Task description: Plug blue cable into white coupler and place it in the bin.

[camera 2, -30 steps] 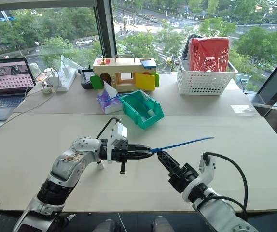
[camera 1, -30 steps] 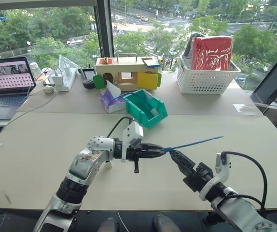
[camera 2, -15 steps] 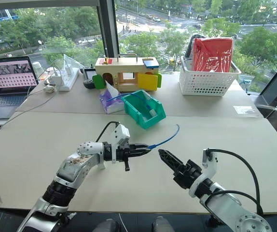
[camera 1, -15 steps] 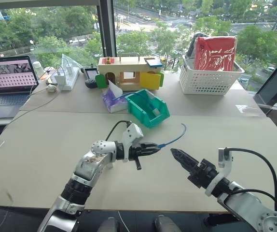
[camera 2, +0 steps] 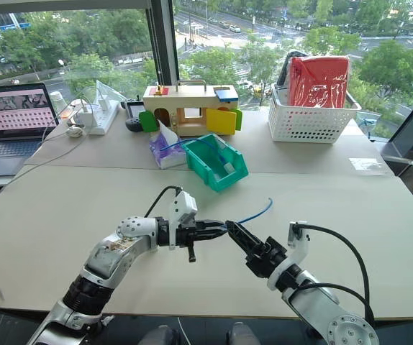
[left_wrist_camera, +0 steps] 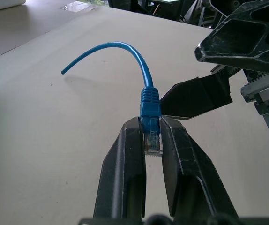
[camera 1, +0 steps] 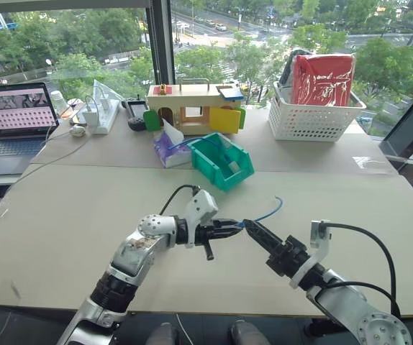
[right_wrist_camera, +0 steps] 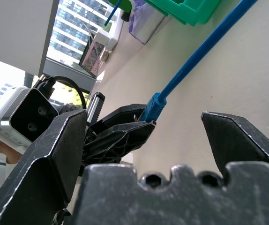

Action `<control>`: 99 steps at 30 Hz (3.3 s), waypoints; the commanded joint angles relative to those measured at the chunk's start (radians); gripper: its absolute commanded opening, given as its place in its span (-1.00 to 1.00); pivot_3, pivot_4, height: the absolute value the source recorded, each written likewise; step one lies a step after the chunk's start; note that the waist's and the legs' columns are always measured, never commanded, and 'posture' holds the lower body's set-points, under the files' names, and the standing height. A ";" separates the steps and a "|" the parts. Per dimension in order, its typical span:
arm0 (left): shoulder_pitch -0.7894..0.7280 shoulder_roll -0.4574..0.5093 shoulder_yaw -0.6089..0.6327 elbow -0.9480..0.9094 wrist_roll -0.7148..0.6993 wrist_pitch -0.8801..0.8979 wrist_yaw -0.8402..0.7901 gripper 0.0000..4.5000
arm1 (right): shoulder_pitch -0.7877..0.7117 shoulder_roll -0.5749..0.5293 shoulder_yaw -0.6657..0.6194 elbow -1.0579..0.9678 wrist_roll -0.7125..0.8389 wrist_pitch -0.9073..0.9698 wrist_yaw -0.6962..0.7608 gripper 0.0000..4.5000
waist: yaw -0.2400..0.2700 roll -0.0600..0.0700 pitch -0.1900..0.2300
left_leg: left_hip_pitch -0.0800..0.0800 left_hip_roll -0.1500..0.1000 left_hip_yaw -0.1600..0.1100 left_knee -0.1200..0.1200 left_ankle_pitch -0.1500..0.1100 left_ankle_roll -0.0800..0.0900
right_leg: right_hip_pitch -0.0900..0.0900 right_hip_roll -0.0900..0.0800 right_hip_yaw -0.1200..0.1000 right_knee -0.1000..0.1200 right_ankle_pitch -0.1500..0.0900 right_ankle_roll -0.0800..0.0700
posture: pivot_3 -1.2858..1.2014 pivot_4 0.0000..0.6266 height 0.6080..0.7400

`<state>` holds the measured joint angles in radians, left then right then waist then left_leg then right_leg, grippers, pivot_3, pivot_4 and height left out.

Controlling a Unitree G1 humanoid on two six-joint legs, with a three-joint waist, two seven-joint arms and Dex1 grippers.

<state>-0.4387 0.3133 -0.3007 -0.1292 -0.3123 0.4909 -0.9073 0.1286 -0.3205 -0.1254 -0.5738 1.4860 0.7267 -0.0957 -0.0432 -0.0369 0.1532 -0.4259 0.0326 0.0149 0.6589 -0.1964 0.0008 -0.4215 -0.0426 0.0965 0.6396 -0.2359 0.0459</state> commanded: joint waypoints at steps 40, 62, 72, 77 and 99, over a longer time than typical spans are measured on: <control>-0.073 0.030 0.200 -0.197 -0.205 0.194 0.080 0.98 | -0.104 -0.012 -0.121 0.089 0.115 -0.086 -0.005 -1.00 | -0.004 0.000 0.001 | 0.000 0.000 0.001 0.000 0.000 0.000 | -0.001 0.000 0.001 0.000 0.000 0.000 | 0.03 -0.52 1.00; 0.373 0.187 0.801 -0.507 -0.342 0.187 0.371 0.99 | -0.629 -0.329 0.077 0.426 -0.286 0.144 0.608 -1.00 | 0.001 -0.001 0.003 | 0.000 0.001 0.002 -0.001 -0.001 0.001 | -0.001 -0.001 0.000 0.000 0.003 -0.006 | 0.03 -0.52 1.00; 0.886 -0.054 0.659 -0.664 -0.196 -0.121 0.367 0.99 | -0.795 -0.365 0.107 0.532 -0.471 0.208 0.756 -1.00 | 0.003 -0.003 0.004 | 0.000 0.002 0.005 0.000 -0.001 0.000 | 0.000 -0.001 0.000 -0.005 0.001 -0.011 | 0.03 -0.52 1.00; 0.941 -0.115 0.523 -0.617 -0.052 -0.200 0.461 0.99 | -0.816 -0.340 0.084 0.508 -0.480 0.252 0.718 -1.00 | -0.006 -0.003 0.004 | -0.001 0.002 0.009 -0.001 -0.002 0.001 | 0.000 -0.002 0.003 -0.010 0.002 -0.010 | 0.03 -0.52 1.00; 0.761 -0.151 0.276 -0.595 0.058 0.164 0.738 0.99 | -0.756 -0.267 -0.043 0.372 -0.451 0.379 0.563 -1.00 | -0.022 -0.003 0.004 | -0.004 0.001 0.011 0.001 -0.005 0.004 | -0.002 -0.002 0.005 -0.011 0.008 0.002 | 0.03 -0.52 1.00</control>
<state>0.3231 0.1620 -0.0122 -0.6814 -0.2580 0.6116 -0.1923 -0.6172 -0.5889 -0.1326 -0.1616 1.0112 1.1020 0.4742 -0.0655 -0.0395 0.1570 -0.4296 0.0337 0.0254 0.6599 -0.2011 0.0051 -0.4232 -0.0445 0.1018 0.6285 -0.2281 0.0474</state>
